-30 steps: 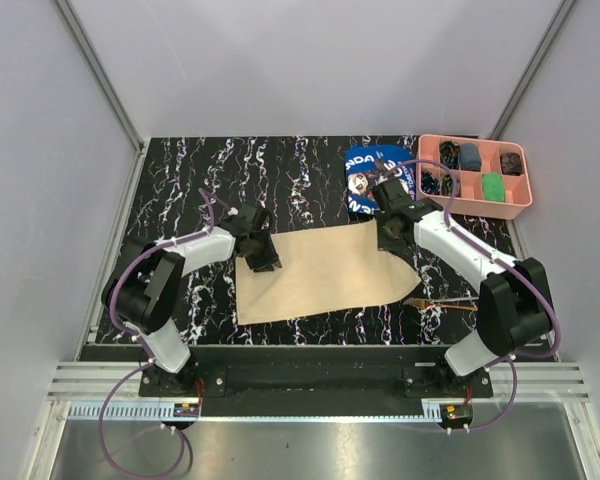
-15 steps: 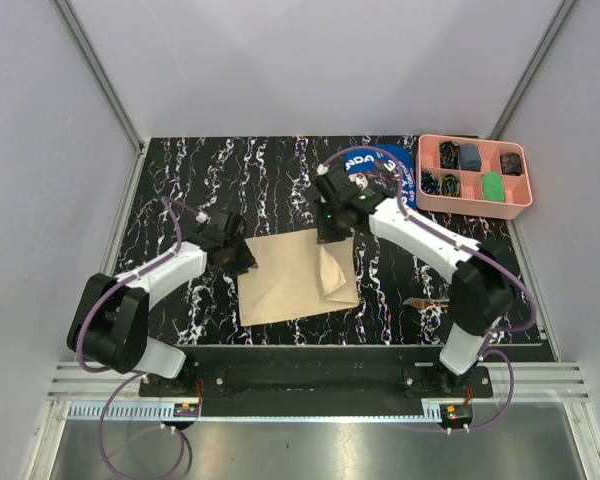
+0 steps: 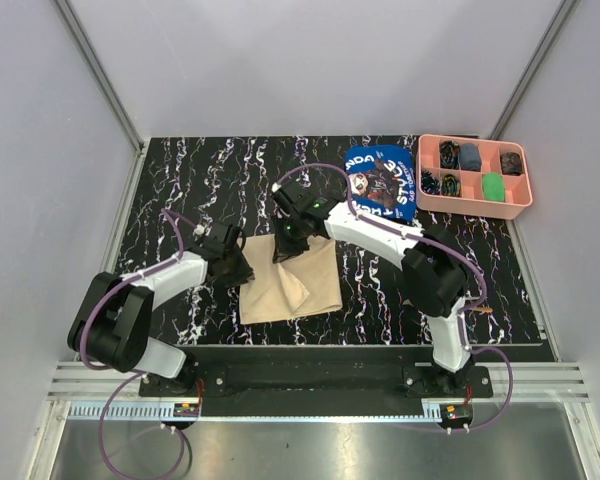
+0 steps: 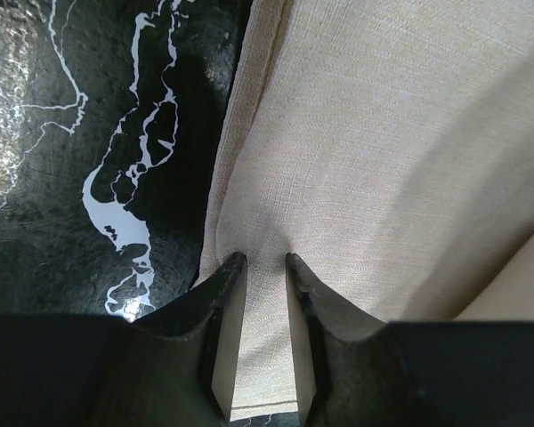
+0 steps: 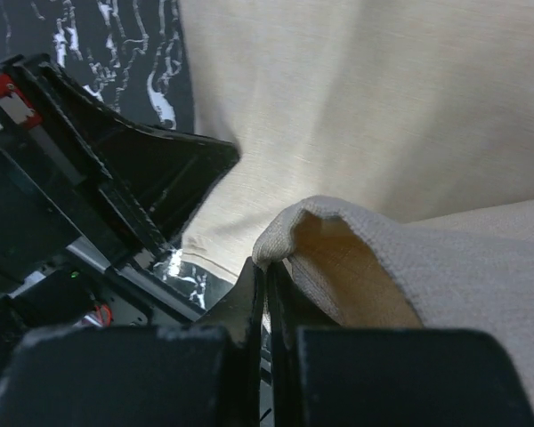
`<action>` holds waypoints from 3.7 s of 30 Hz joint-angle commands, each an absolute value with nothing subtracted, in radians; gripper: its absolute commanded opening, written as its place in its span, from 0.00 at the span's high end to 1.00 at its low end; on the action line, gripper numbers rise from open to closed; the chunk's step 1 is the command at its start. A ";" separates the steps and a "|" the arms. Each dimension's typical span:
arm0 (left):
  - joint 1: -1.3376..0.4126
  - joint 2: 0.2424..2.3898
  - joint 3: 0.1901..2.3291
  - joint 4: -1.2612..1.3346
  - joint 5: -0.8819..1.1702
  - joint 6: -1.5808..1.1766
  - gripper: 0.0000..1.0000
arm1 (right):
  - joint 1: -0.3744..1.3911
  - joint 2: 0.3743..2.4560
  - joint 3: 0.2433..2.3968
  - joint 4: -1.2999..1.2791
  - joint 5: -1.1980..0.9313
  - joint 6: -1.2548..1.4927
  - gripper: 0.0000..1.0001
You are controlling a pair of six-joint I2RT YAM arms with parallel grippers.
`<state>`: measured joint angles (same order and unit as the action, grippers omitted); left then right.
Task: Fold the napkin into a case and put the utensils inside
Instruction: Fold the rectangle-folded napkin at the center of the board, then smooth out the square-folded napkin at the center of the board.
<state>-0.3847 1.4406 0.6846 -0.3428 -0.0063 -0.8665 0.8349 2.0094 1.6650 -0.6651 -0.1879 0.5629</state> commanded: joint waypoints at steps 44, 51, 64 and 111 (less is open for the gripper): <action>-0.403 1.161 0.584 -0.443 -0.123 -0.954 0.59 | 0.824 2.253 1.795 -0.505 -0.434 0.769 1.00; -0.281 1.161 0.572 -0.454 -0.109 -0.943 0.74 | 0.822 2.260 1.793 -0.497 -0.463 0.769 1.00; -0.267 1.252 0.548 -0.347 -0.023 -0.930 0.83 | 0.824 2.290 1.799 -0.471 -0.512 0.790 0.94; -0.373 1.121 0.537 -0.614 0.055 -0.836 0.46 | 0.635 1.697 1.008 -0.483 -0.380 0.503 0.45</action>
